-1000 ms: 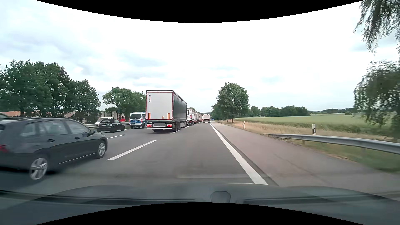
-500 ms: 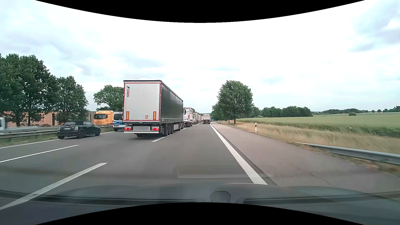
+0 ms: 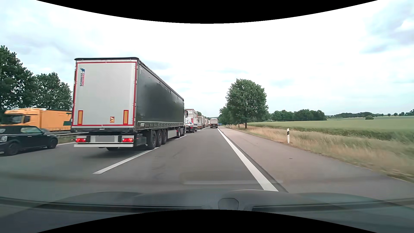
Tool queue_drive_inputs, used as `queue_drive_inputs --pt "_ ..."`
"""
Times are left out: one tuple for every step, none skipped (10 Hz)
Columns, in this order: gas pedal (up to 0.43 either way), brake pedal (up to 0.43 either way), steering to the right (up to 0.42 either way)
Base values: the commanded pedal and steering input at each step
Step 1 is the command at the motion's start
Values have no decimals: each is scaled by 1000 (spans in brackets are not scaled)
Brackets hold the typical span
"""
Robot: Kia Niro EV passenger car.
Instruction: Follow the waypoints while adhering to traffic rules and regulations
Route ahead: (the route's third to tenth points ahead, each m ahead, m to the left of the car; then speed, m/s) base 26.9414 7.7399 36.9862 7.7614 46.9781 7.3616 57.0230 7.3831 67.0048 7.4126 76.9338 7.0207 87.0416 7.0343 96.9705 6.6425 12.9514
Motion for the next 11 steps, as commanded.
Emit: queue_drive_inputs --pt "130 0 -3" --pt "130 0 -3" --pt "130 0 -3" --pt "130 0 -2" --pt "130 0 -3" --pt "130 0 -3" --pt "130 0 -3" --pt "130 0 -2" --pt "118 0 -2" --pt "110 0 -2" --pt "110 0 -2"
